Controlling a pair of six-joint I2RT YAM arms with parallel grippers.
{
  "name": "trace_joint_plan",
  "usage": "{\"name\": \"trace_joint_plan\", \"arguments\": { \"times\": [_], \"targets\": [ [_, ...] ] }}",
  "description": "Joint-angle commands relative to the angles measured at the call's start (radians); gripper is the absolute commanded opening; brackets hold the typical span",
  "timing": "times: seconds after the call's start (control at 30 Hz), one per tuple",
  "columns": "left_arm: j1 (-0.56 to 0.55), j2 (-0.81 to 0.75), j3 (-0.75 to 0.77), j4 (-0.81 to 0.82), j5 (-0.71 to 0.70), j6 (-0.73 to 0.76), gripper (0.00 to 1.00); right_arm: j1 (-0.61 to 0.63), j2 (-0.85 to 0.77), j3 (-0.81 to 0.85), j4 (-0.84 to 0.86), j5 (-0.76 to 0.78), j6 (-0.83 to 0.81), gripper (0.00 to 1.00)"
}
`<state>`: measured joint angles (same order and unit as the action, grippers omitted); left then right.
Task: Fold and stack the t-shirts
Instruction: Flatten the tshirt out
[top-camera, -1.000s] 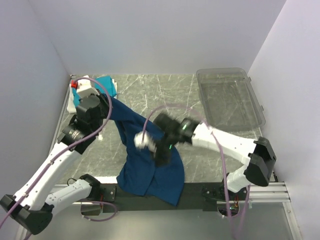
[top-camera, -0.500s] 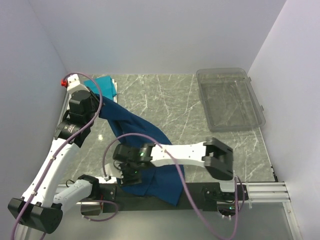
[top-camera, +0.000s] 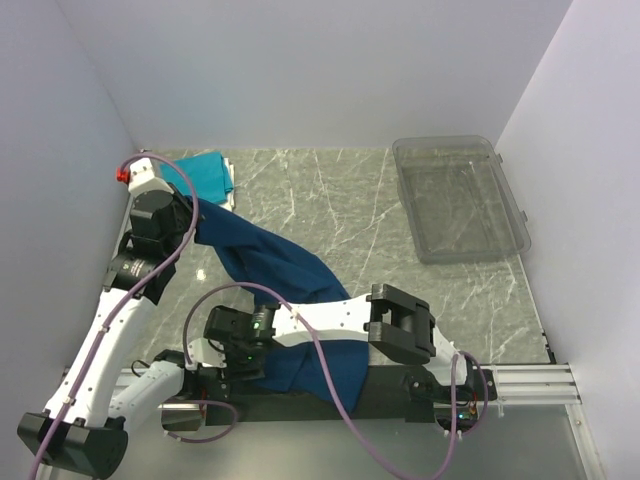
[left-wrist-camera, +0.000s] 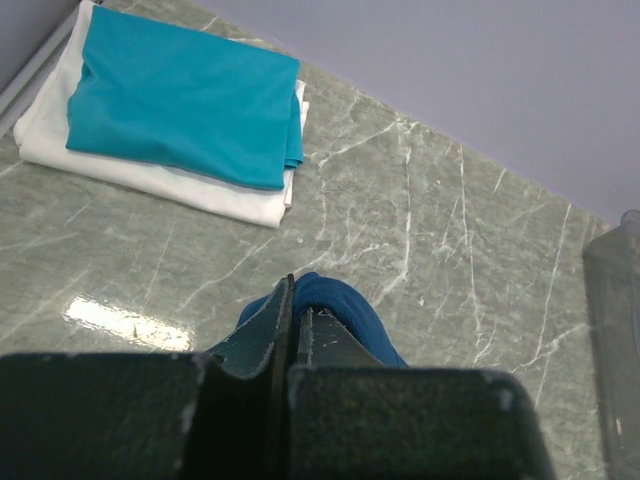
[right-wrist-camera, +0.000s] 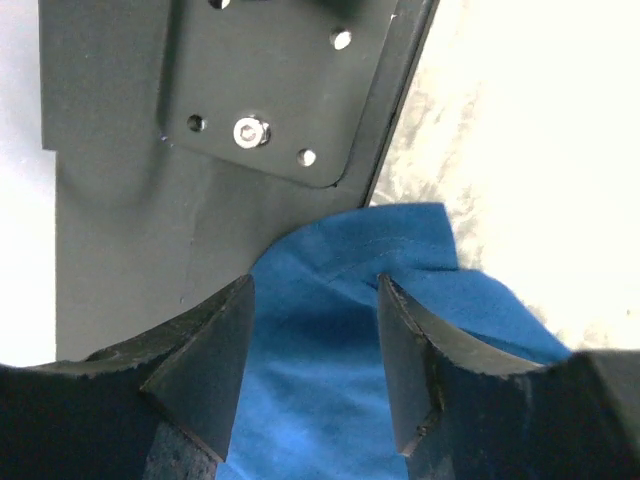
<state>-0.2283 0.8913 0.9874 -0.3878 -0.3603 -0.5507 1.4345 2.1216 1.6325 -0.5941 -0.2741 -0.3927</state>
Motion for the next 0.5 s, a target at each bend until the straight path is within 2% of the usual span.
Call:
{"name": "trace_joint_plan", "arguments": {
  "times": [0.0,0.13,0.27,0.33,0.47],
  "targets": [
    [0.009,-0.028,0.002,0.017,0.012,0.034,0.00,0.004,0.041,0.040,0.023,0.015,0.037,0.58],
    [0.015,-0.035,-0.007,0.021,0.014,0.041,0.00,0.004,0.044,0.018,0.039,0.016,0.041,0.53],
    [0.020,-0.038,-0.015,0.024,0.009,0.047,0.00,-0.005,0.041,0.018,0.037,0.009,0.040,0.28],
    [0.021,-0.045,-0.016,0.021,0.003,0.057,0.00,-0.011,0.040,0.017,0.036,0.004,0.041,0.22],
    [0.029,-0.066,-0.019,0.013,-0.022,0.092,0.00,-0.023,0.037,0.007,0.039,-0.023,0.045,0.00]
  ]
}}
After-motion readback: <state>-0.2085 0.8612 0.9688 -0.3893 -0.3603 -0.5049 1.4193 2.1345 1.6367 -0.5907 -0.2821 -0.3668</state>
